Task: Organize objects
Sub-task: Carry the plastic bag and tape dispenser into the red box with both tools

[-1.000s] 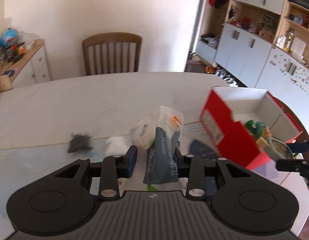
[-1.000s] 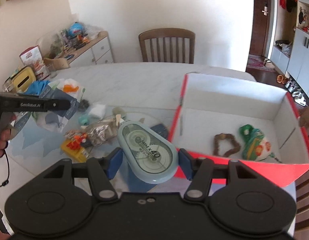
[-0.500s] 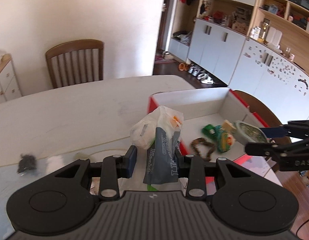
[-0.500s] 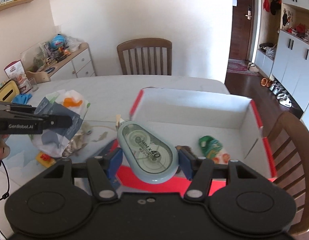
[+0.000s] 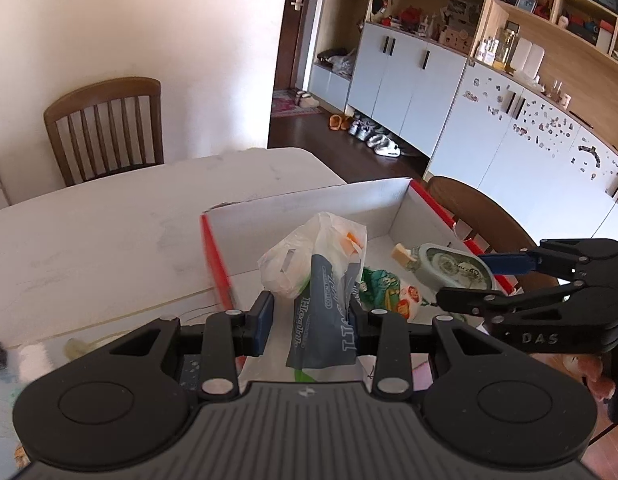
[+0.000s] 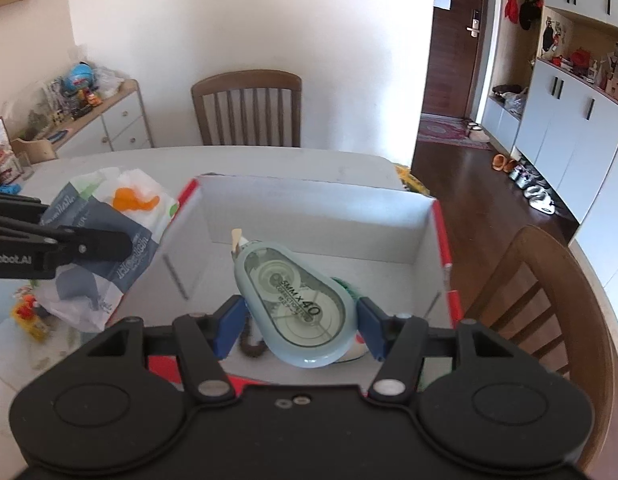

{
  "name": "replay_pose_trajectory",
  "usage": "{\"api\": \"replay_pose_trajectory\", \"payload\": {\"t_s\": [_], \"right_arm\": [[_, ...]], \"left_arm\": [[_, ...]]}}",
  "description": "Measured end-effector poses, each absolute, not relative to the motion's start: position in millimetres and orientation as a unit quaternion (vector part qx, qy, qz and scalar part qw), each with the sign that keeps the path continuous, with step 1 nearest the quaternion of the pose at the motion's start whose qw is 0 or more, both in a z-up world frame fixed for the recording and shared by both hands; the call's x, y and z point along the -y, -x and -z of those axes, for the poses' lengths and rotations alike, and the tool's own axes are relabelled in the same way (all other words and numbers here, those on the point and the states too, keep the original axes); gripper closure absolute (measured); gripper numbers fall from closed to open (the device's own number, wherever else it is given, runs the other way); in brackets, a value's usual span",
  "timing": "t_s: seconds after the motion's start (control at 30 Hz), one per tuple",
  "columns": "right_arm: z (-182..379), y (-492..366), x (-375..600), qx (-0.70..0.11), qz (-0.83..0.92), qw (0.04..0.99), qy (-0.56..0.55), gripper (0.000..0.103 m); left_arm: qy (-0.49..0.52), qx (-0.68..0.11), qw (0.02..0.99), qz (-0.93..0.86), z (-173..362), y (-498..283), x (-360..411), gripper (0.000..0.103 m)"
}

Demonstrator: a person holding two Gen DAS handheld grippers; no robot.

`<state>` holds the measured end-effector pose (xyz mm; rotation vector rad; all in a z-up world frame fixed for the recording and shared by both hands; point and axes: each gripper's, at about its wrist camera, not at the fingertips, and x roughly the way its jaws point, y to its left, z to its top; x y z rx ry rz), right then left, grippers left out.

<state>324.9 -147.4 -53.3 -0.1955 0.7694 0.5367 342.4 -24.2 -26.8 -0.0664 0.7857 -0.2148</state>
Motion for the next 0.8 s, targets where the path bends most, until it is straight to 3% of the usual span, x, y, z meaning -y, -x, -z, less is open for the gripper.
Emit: {"api": "replay_pose_trajectory", "payload": {"t_s": [0.8], "right_arm": [[110.1,-412.1,130.4,-0.427,-0.247,0.857,0.147,0.044]], "left_arm": [[-0.035,-0.486,0.871,0.066,104.9,-449.9,75.5,0.068]]}}
